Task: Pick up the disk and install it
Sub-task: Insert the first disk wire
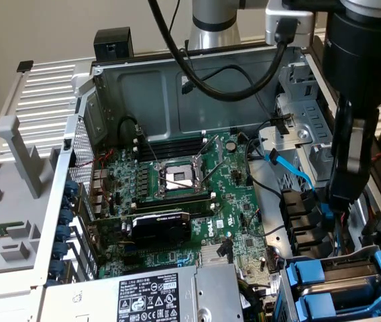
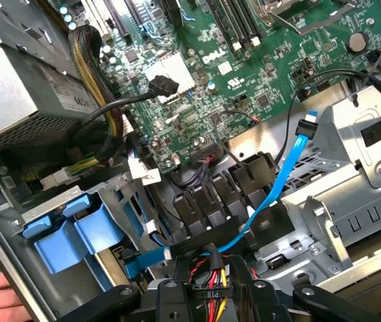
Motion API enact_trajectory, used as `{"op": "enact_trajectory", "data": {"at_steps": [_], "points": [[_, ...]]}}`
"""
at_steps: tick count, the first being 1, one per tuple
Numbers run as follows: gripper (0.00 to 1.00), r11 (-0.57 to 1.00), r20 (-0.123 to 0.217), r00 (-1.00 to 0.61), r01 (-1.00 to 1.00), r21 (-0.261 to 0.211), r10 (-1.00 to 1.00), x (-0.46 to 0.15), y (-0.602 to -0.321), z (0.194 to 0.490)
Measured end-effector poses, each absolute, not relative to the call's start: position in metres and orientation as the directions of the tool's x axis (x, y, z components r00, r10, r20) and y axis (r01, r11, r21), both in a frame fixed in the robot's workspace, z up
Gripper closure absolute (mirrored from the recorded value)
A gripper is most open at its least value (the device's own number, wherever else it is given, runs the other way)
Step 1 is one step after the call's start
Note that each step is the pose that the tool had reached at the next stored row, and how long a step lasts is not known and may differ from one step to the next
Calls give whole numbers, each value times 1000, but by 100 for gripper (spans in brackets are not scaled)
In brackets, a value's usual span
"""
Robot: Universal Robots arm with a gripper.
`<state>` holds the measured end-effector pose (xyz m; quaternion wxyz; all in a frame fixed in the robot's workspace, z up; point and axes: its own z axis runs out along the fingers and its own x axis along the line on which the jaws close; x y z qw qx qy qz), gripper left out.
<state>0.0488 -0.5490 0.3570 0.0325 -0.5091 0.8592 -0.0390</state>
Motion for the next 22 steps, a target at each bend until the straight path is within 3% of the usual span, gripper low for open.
{"op": "enact_trajectory", "data": {"at_steps": [16, 22], "points": [[65, 478, -14, -481, -868, -136, -877, 48, -555, 360], [65, 474, 8, -481, -867, -153, -877, 47, -555, 359]]}}
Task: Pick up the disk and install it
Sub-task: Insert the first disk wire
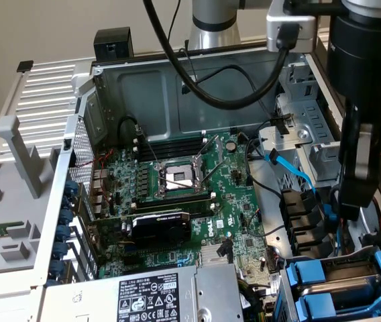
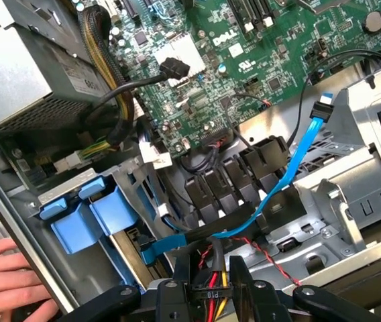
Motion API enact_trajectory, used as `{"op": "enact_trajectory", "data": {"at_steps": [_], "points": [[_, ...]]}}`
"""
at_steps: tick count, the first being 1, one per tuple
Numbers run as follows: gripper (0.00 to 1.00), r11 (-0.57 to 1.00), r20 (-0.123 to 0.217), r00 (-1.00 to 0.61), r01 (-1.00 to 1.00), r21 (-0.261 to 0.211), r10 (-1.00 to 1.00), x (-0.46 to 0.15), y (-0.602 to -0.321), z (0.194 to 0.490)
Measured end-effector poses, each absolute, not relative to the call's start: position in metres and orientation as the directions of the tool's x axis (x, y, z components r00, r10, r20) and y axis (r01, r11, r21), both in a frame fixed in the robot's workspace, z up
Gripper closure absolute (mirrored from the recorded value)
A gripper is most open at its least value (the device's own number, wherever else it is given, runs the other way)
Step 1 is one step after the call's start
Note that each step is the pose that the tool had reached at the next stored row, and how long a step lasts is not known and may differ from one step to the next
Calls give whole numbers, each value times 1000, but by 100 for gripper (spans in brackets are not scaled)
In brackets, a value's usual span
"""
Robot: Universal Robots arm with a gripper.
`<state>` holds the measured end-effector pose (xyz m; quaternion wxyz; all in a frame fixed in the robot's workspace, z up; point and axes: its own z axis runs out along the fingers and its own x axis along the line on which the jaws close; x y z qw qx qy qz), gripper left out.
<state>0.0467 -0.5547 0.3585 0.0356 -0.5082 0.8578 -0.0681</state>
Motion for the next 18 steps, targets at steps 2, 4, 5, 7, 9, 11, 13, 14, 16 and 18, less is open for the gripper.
{"op": "enact_trajectory", "data": {"at_steps": [2, 4, 5, 7, 9, 11, 13, 14, 16, 18], "points": [[65, 472, 20, -481, -867, -159, -877, 46, -555, 358], [65, 472, 20, -481, -867, -160, -877, 46, -555, 358], [65, 472, 20, -481, -867, -160, -876, 46, -555, 358], [65, 472, 19, -481, -867, -160, -876, 45, -555, 357], [65, 472, 19, -481, -867, -161, -876, 44, -555, 357], [64, 472, 19, -481, -867, -161, -877, 44, -555, 357], [58, 472, 19, -481, -867, -161, -877, 44, -555, 357], [58, 472, 19, -481, -867, -162, -876, 44, -555, 357], [51, 472, 19, -481, -867, -162, -877, 44, -555, 357], [51, 472, 18, -481, -866, -162, -876, 44, -554, 358]]}}
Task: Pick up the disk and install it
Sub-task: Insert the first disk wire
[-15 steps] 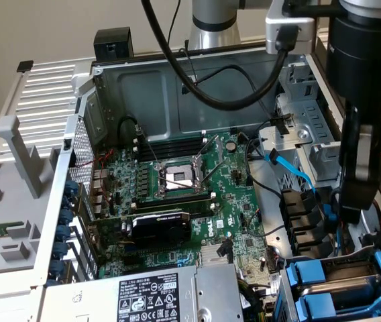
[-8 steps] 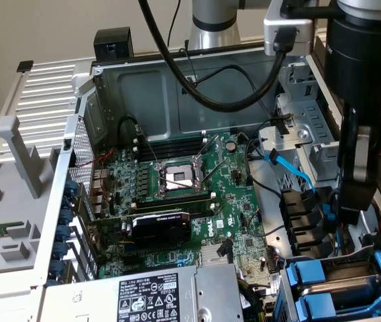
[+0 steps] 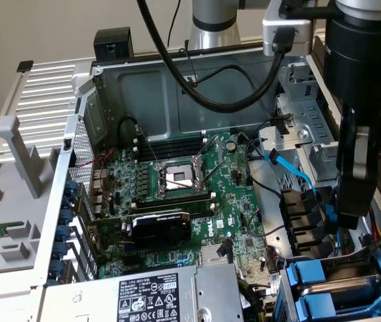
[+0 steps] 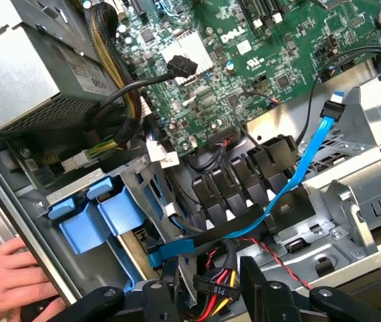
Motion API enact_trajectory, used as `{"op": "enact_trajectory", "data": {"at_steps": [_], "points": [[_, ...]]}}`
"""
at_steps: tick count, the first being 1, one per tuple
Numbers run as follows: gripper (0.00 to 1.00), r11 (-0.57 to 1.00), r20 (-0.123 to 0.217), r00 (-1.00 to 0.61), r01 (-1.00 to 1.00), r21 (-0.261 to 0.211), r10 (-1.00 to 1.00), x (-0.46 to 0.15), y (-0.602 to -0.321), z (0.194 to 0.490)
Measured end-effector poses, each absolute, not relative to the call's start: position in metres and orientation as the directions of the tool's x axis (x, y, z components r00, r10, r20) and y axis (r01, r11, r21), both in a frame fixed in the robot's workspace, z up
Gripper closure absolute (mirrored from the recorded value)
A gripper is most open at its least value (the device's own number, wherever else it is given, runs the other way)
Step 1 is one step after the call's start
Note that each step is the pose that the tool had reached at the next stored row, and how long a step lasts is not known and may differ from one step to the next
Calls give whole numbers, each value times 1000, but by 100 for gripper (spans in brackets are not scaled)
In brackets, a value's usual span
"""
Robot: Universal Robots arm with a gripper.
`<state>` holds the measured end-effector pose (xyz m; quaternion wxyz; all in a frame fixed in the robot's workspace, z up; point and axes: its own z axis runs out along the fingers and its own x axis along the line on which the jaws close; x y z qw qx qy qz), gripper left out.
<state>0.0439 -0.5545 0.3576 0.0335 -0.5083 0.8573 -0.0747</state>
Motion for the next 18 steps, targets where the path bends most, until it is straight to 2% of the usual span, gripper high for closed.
{"op": "enact_trajectory", "data": {"at_steps": [10, 18], "points": [[51, 472, 16, -481, -866, -166, -876, 44, -556, 391], [51, 472, 15, -481, -866, -166, -876, 44, -558, 393]]}}
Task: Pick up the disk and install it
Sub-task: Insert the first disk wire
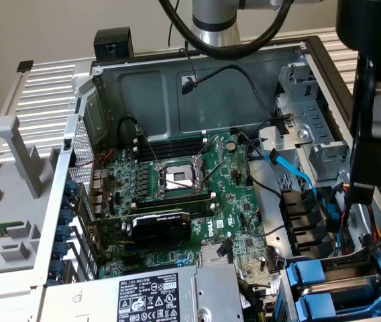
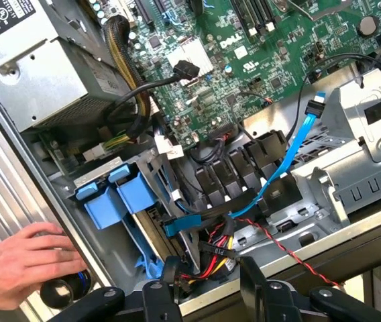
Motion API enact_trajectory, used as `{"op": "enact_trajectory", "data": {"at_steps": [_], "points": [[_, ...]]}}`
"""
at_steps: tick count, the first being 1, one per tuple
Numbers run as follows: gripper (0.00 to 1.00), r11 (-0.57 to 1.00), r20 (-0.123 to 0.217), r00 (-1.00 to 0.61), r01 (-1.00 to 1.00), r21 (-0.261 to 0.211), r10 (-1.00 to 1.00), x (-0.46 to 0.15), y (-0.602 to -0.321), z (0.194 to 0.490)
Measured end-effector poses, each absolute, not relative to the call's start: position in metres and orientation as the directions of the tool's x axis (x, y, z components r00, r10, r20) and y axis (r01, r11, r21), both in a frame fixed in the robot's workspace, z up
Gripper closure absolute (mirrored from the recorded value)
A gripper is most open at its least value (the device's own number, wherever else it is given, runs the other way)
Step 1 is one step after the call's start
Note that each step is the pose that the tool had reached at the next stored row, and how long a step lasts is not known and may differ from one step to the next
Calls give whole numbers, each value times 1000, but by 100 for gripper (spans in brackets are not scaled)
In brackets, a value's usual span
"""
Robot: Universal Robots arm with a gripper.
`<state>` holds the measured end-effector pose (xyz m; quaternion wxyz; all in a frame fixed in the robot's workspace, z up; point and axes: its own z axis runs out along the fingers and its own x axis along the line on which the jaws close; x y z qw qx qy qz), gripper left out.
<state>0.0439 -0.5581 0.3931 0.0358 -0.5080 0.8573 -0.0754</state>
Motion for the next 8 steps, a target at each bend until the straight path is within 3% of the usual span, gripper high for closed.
{"op": "enact_trajectory", "data": {"at_steps": [8], "points": [[51, 473, 14, -481, -866, -165, -876, 44, -558, 393]]}}
